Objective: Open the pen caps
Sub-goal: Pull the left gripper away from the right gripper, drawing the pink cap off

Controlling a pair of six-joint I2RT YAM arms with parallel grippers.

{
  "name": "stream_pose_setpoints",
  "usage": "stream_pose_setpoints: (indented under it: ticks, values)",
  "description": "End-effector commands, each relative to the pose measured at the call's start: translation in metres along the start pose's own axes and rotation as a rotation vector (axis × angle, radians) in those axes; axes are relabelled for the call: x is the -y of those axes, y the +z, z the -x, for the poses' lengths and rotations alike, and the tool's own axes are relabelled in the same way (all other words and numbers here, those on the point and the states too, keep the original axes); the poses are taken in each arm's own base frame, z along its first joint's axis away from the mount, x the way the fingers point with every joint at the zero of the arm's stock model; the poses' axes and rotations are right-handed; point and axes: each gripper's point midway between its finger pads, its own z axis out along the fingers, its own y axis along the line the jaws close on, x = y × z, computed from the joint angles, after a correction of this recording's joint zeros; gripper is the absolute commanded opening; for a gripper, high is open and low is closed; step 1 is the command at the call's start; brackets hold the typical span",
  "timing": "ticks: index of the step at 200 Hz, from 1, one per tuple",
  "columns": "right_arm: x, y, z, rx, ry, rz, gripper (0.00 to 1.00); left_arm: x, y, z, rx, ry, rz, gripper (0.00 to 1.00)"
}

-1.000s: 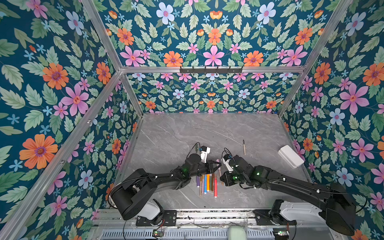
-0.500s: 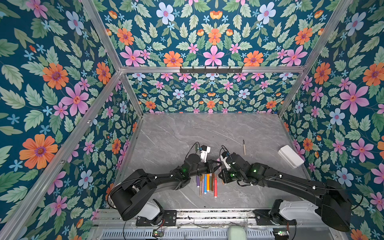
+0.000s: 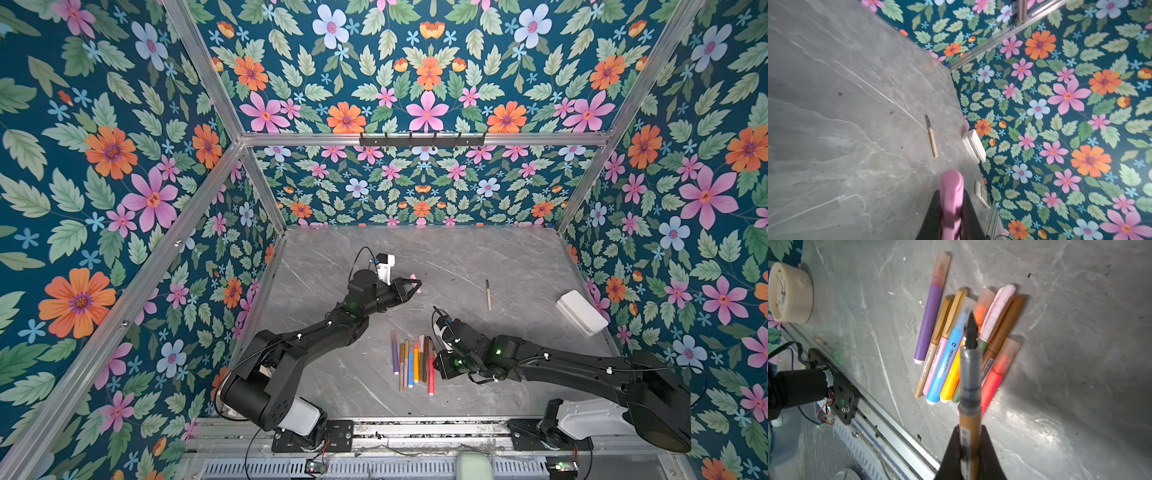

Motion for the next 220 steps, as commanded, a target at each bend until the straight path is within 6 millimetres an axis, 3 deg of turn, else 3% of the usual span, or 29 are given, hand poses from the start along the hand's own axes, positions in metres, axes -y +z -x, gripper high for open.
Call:
stream_pose_setpoints:
  ticks: [1, 41, 72, 101, 117, 139, 206, 220]
  values:
    - [-0.001, -0.003, 0.002, 0.021, 0.026, 0.003, 0.0, -0.006, -0.003, 0.005, 0.045, 0.007, 0.003, 0.0]
    - [0.002, -0.007, 0.006, 0.03, 0.01, -0.027, 0.0, -0.026, -0.009, -0.006, 0.02, 0.031, 0.088, 0.0]
    - [0.008, -0.007, 0.005, 0.037, 0.018, -0.05, 0.0, -0.042, -0.019, -0.002, 0.014, 0.085, 0.181, 0.0]
    - [0.018, -0.013, 0.004, 0.064, 0.039, -0.085, 0.0, -0.107, -0.043, 0.022, 0.008, 0.174, 0.485, 0.0]
    - [0.023, -0.016, 0.002, 0.072, 0.047, -0.097, 0.0, -0.145, -0.052, 0.025, -0.059, 0.225, 0.667, 0.0]
    - [0.03, -0.02, 0.0, 0.079, 0.058, -0.119, 0.0, -0.174, -0.051, 0.024, -0.131, 0.256, 0.765, 0.0]
    - [0.045, -0.028, -0.01, 0.072, 0.087, -0.171, 0.0, -0.205, -0.034, 0.018, -0.194, 0.272, 0.771, 0.0]
    - [0.047, -0.029, -0.011, 0.077, 0.098, -0.173, 0.0, -0.209, -0.029, 0.014, -0.196, 0.26, 0.745, 0.06]
